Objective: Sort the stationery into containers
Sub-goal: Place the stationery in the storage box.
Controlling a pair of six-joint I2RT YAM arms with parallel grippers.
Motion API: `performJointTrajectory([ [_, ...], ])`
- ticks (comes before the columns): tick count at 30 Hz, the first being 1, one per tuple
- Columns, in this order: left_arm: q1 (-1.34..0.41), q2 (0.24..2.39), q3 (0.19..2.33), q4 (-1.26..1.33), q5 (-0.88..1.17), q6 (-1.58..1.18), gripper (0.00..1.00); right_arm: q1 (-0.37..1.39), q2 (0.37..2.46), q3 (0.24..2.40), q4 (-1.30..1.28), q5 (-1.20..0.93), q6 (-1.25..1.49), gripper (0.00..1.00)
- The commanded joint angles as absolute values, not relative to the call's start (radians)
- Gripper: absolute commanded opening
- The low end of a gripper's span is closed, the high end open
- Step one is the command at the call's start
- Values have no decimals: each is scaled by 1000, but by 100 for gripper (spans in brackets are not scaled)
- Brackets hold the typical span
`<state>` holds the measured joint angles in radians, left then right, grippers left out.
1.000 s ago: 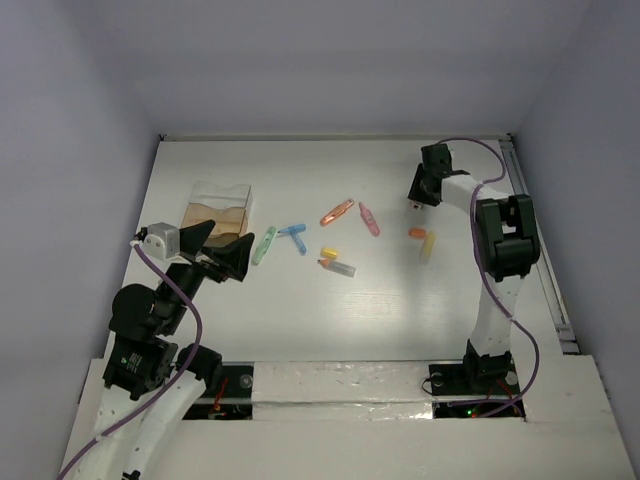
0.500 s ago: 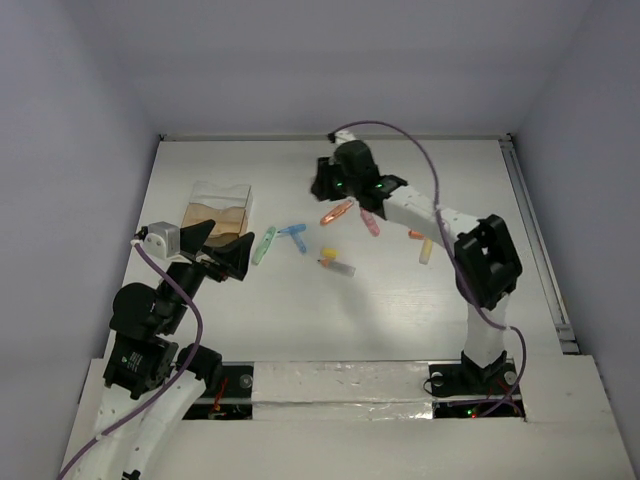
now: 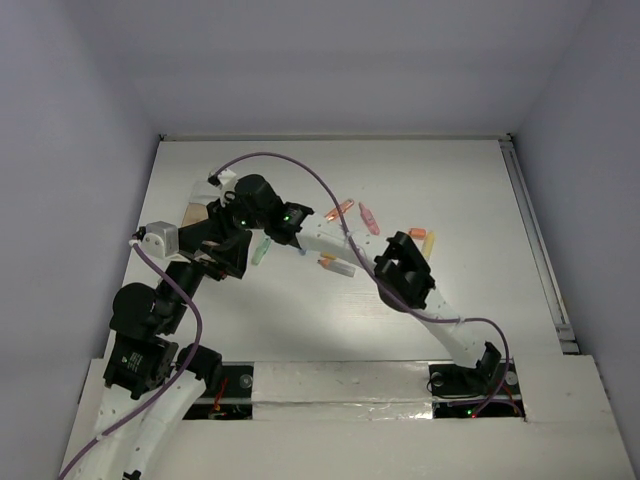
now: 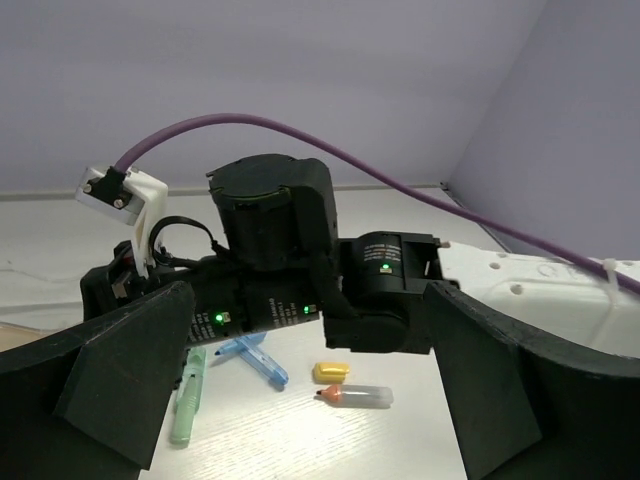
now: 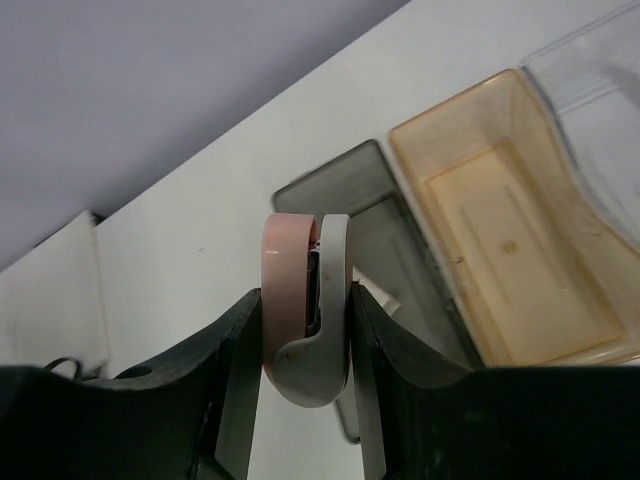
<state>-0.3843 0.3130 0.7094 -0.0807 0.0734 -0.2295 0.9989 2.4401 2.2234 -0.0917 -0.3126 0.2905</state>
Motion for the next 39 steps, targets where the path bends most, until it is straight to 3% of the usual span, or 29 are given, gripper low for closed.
performJointTrajectory([
  [1, -380, 314, 721, -49, 78, -227, 99, 980, 2477, 2319, -100, -316, 249, 25],
  [17, -380, 314, 719, -48, 84, -230, 99, 989, 2516, 2287, -86, -319, 213, 34],
  [31, -380, 319, 718, -44, 87, -232, 99, 999, 2474, 2257, -34, -344, 229, 69],
  [39, -380, 322, 719, -46, 84, -233, 99, 999, 2347, 2128, 90, -344, 265, 70],
])
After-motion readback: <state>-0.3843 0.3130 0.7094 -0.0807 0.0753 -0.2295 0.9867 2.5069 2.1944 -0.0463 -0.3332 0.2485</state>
